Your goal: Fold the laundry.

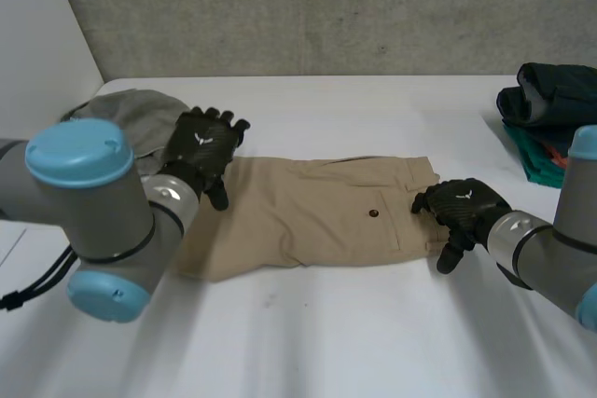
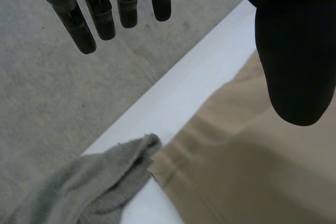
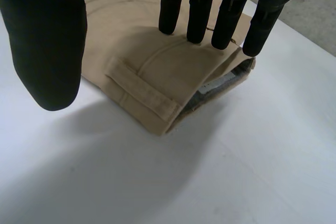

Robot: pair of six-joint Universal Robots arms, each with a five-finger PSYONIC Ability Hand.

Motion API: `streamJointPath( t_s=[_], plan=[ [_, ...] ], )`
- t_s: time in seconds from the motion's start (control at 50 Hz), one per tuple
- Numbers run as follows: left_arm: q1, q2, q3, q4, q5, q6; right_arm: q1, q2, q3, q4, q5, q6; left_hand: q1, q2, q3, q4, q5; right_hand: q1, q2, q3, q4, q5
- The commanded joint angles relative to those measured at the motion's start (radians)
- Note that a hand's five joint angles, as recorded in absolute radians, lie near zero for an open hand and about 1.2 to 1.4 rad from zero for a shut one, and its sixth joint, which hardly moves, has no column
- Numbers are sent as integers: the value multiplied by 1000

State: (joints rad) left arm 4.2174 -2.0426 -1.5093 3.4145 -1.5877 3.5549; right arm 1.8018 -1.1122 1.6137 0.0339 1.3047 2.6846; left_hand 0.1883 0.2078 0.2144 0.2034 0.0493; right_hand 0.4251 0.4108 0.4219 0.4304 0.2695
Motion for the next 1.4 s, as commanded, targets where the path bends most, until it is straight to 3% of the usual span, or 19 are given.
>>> streamJointPath(
  t_s=[0.02, 0.06, 0.16, 0.24, 0.36, 0.42, 0.46, 0.54, 0.66, 0.68, 0.7, 0.72, 0.76, 0.84, 0.94, 1.02, 1.2, 1.3, 1.4],
  plan=[
    [-2, -2, -39, 28, -1, -11, 1, 52, 31, -189, 15, -9, -14, -33, -40, -29, -49, 509, 523, 512, 504, 490],
    [-2, -1, -40, 28, -3, -15, -10, 66, 32, -238, 33, -23, -14, -33, -40, -29, -49, 970, 984, 973, 965, 951],
    [-4, 36, -43, 25, -5, -15, -30, 0, 61, -301, 149, -81, -14, -33, -40, -29, -49, 971, 986, 974, 966, 952],
    [3, 85, -68, 26, -1, -18, -85, -54, 71, -289, 160, -166, -14, -33, -40, -29, -49, 971, 986, 974, 966, 952],
    [9, 153, -112, 26, -2, -36, -131, -72, 75, -272, 174, -474, -14, -33, -40, -29, -49, 971, 986, 974, 966, 952],
    [10, 170, -124, 26, -3, -76, -40, -92, 57, -296, 148, -545, -14, -33, -40, -29, -49, 971, 986, 974, 966, 952],
    [15, 182, -127, 25, -6, -112, 112, -97, 28, -348, 99, -554, -14, -33, -40, -29, -49, 971, 986, 974, 966, 952],
    [16, 199, -134, 25, -6, -157, 333, -92, 55, -431, -74, -568, -14, -33, -40, -29, -49, 971, 986, 974, 966, 952],
    [16, 216, -140, 17, -9, -173, 484, 35, 89, -442, -222, -664, -14, -33, -40, -29, -49, 971, 986, 974, 966, 952],
    [15, 219, -140, 17, -9, -174, 488, 44, 84, -442, -219, -674, -14, -33, -40, -29, -49, 937, 952, 940, 932, 918],
    [15, 219, -138, 17, -9, -173, 491, 49, 75, -443, -211, -681, -14, -33, -40, -29, -49, 673, 687, 676, 667, 654],
    [15, 219, -138, 19, -9, -173, 488, 45, 60, -443, -205, -677, -14, -33, -40, -29, -49, 68, 83, 71, 63, 49],
    [10, 219, -131, 20, -8, -173, 490, 38, 43, -445, -193, -649, -14, -33, -40, -29, -49, -251, -236, -247, -256, -269],
    [7, 219, -109, 25, -9, -174, 453, -21, 29, -448, -179, -447, -14, -33, -40, -29, -49, -251, -236, -247, -256, -269],
    [-11, 216, -62, 26, -12, -191, 341, -150, 28, -443, -151, 127, -14, -33, -40, -29, -49, -251, -236, -247, -256, -269],
    [-68, 193, -11, 14, -12, -222, 257, -193, 11, -389, -110, 384, -10, -30, -36, -25, -46, -251, -236, -247, -256, -269],
    [-234, -22, 106, -84, -49, -234, 166, -6, -193, -92, -65, 295, 37, 17, 11, 22, 1, -251, -236, -247, -256, -269],
    [-281, -162, 188, -204, -228, -237, 166, 132, -314, 46, -71, 216, 34, 15, 8, 19, -1, -251, -236, -247, -256, -269],
    [-287, -209, 190, -277, -302, -232, 165, 251, -371, 107, -74, 129, 16, -3, -10, 1, -19, -251, -236, -247, -256, -269]
  ],
)
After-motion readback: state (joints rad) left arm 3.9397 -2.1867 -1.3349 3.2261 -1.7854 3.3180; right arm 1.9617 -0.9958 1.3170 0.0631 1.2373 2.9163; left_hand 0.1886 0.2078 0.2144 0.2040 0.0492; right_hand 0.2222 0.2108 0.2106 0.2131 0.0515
